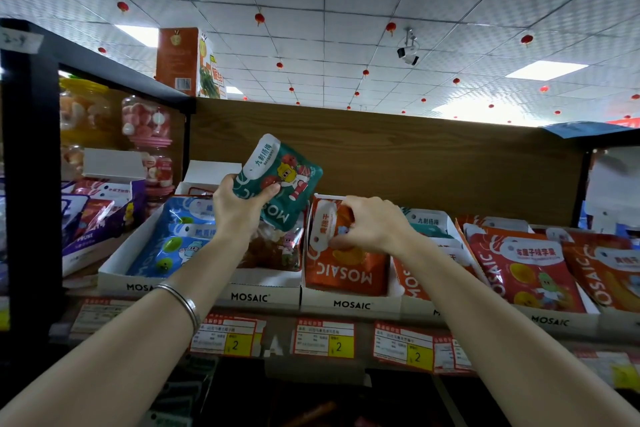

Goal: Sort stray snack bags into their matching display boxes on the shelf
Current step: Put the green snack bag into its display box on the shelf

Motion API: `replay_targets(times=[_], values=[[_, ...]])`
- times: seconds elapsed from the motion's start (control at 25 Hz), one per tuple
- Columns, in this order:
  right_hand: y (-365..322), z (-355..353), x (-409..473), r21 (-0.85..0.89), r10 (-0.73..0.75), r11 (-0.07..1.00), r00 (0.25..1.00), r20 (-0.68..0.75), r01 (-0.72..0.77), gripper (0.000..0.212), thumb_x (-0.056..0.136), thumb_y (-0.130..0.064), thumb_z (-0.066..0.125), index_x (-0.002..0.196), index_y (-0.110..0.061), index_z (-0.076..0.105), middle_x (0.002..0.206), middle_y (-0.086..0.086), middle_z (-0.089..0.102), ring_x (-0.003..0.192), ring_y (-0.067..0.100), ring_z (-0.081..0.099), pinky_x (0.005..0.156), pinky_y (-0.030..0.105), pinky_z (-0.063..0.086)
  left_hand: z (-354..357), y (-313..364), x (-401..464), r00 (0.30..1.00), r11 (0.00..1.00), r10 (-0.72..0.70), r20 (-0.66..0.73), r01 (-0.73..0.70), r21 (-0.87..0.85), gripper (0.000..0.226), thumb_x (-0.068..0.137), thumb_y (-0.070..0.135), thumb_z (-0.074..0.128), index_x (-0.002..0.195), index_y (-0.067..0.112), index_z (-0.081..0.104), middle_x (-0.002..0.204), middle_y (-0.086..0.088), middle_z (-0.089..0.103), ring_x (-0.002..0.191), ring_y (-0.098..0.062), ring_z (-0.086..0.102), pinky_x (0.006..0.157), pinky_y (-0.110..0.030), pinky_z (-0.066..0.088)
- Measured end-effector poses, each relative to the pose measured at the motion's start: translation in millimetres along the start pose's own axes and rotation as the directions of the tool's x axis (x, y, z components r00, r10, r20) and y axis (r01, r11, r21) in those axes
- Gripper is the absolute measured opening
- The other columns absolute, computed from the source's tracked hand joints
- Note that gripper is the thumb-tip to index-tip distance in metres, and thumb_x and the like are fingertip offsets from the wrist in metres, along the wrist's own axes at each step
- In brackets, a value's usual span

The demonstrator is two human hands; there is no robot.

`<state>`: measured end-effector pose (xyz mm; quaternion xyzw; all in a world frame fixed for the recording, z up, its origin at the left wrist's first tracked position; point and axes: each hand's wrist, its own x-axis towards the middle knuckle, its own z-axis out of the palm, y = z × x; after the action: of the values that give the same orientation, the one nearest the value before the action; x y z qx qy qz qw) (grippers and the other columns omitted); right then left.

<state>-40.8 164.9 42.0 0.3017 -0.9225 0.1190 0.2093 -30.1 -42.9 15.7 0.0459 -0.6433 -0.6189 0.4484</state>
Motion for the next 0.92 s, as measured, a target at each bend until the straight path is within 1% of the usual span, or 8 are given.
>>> replay_targets(times=[0.12, 0.2, 0.32, 0.44, 0.56, 0.64, 0.8, 0.92], values=[[4, 0, -1, 0.091, 0.095, 0.993, 0.958, -0.269, -0.073, 0.046, 0.072, -0.056, 0.069, 0.096, -0.021, 0.051, 0.096, -0.003, 0.066, 0.083, 0.015, 0.064, 0.078, 0.037, 0.053, -1, 0, 0, 0.999, 1.0, 0.01, -0.037, -0.011, -0.013, 0.044, 0.072, 0.024, 0.082, 0.104, 0.016, 0.053, 0.102, 0.0, 0.06, 0.093, -0.015, 0.059, 0.065, -0.018, 0.045], [4, 3, -1, 0.27, 0.221, 0.955, 0.896, -0.385, -0.119, 0.05, 0.071, -0.056, 0.07, 0.099, -0.018, 0.052, 0.098, -0.002, 0.066, 0.086, 0.015, 0.064, 0.079, 0.038, 0.054, -3, 0, 0, 0.998, 0.999, 0.0, -0.067, -0.003, -0.043, 0.042, 0.072, 0.023, 0.082, 0.102, 0.017, 0.052, 0.101, 0.0, 0.061, 0.091, -0.014, 0.059, 0.064, -0.018, 0.045], [1, 11, 2, 0.535, 0.393, 0.826, 0.864, -0.316, -0.18, 0.059, 0.069, -0.053, 0.074, 0.108, -0.014, 0.053, 0.107, 0.001, 0.064, 0.096, 0.016, 0.062, 0.083, 0.035, 0.053, -4, 0, 0, 0.994, 0.997, -0.019, -0.106, 0.011, -0.07, 0.041, 0.072, 0.024, 0.082, 0.099, 0.018, 0.052, 0.098, 0.0, 0.062, 0.089, -0.015, 0.061, 0.067, -0.021, 0.048], [3, 19, 1, 0.591, 0.401, 0.774, 0.898, -0.181, -0.227, 0.062, 0.073, -0.042, 0.076, 0.115, -0.01, 0.043, 0.116, 0.006, 0.058, 0.105, 0.02, 0.058, 0.086, 0.035, 0.051, -4, 2, -1, 0.994, 0.996, -0.03, -0.106, 0.02, -0.09, 0.041, 0.073, 0.021, 0.082, 0.1, 0.017, 0.052, 0.099, -0.001, 0.062, 0.086, -0.013, 0.06, 0.064, -0.018, 0.046], [3, 22, -3, 0.561, 0.251, 0.821, 0.951, -0.181, -0.11, 0.075, 0.077, -0.026, 0.075, 0.131, -0.017, 0.024, 0.131, 0.01, 0.044, 0.118, 0.024, 0.049, 0.094, 0.037, 0.046, -4, 2, -1, 0.996, 0.995, -0.036, -0.085, 0.028, -0.094, 0.041, 0.073, 0.021, 0.081, 0.101, 0.017, 0.051, 0.1, 0.0, 0.061, 0.087, -0.012, 0.06, 0.062, -0.017, 0.045], [4, 22, -5, 0.493, 0.151, 0.869, 0.974, -0.171, -0.048, 0.086, 0.079, -0.025, 0.072, 0.141, -0.024, 0.014, 0.14, 0.012, 0.031, 0.125, 0.026, 0.042, 0.101, 0.044, 0.043, -3, 2, -2, 0.997, 0.996, -0.034, -0.062, 0.028, -0.087, 0.042, 0.074, 0.021, 0.081, 0.105, 0.016, 0.053, 0.101, 0.001, 0.061, 0.087, -0.011, 0.059, 0.062, -0.016, 0.045], [13, 16, -8, 0.41, 0.092, 0.906, 0.994, 0.054, -0.106, 0.095, 0.072, -0.022, 0.079, 0.141, -0.023, 0.013, 0.139, 0.011, 0.017, 0.123, 0.026, 0.038, 0.097, 0.035, 0.045, -2, 4, -4, 0.999, 0.999, -0.011, -0.037, 0.01, -0.034, 0.05, 0.074, 0.022, 0.081, 0.114, 0.01, 0.054, 0.102, 0.001, 0.059, 0.091, -0.012, 0.057, 0.063, -0.016, 0.044], [19, 15, -8, 0.136, 0.086, 0.987, 0.996, 0.015, -0.087, 0.096, 0.067, -0.031, 0.081, 0.139, -0.013, 0.02, 0.137, 0.009, 0.018, 0.129, 0.024, 0.03, 0.104, 0.035, 0.037, -1, 4, -5, 1.0, 1.0, 0.004, -0.03, -0.005, -0.01, 0.051, 0.075, 0.022, 0.08, 0.117, 0.009, 0.054, 0.103, 0.001, 0.058, 0.093, -0.013, 0.056, 0.062, -0.015, 0.042]])
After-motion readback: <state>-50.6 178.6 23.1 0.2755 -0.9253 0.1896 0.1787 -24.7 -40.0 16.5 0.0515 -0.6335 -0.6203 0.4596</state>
